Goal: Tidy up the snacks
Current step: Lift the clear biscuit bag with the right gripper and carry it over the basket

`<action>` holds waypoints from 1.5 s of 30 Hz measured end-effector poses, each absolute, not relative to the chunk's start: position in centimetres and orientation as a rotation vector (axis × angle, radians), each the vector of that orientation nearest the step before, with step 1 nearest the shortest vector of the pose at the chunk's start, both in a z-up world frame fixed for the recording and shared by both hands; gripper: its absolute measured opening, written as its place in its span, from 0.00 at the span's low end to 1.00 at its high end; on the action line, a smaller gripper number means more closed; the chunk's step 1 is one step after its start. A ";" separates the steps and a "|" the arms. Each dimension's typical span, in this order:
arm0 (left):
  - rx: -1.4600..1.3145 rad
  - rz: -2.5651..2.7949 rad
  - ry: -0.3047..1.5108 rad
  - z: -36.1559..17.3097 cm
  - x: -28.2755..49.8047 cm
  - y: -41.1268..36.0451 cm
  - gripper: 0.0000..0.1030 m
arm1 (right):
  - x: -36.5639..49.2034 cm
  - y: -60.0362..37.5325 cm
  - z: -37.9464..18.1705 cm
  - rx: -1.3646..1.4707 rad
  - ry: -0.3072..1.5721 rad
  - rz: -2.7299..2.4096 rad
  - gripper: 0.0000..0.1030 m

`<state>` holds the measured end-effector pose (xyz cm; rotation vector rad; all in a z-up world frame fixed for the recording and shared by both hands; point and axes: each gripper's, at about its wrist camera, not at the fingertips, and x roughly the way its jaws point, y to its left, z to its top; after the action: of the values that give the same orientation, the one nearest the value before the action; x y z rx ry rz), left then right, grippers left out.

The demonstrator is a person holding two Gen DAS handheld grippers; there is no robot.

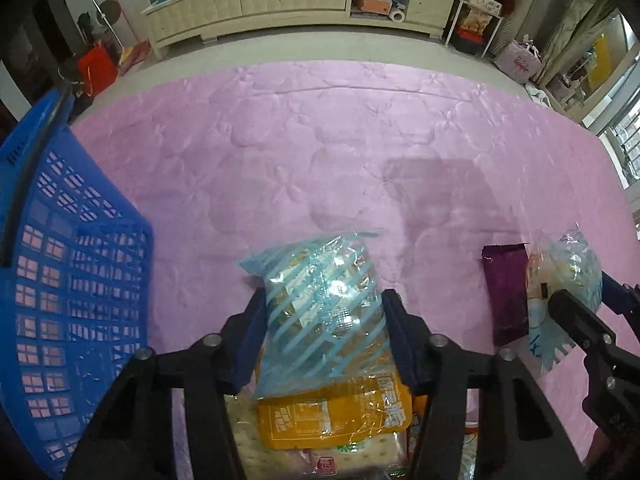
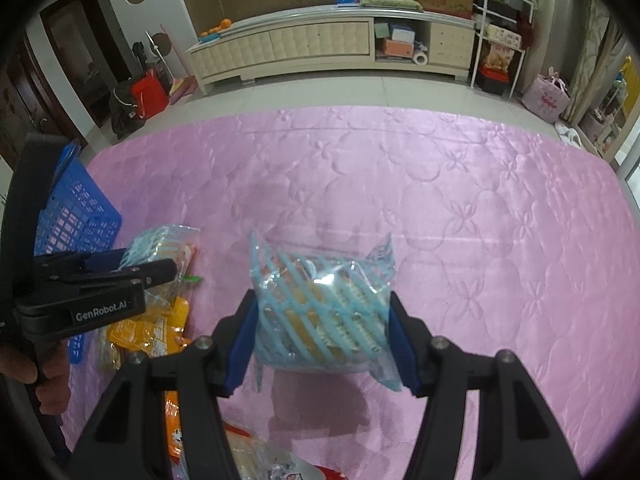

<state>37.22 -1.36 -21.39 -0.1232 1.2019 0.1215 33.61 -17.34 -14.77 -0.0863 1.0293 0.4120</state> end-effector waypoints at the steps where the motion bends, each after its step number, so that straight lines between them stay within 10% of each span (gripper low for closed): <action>1: -0.126 0.117 1.190 -21.1 36.9 -1.4 0.50 | 33.5 -17.2 -14.7 -0.085 1.028 0.413 0.63; 45: -0.043 0.099 0.789 0.3 16.8 10.0 0.49 | 20.8 -5.8 2.6 -0.118 0.865 0.552 0.63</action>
<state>16.81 9.98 0.33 -0.0433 0.7888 0.0988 20.80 -5.85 2.60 -0.1176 0.8646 0.5525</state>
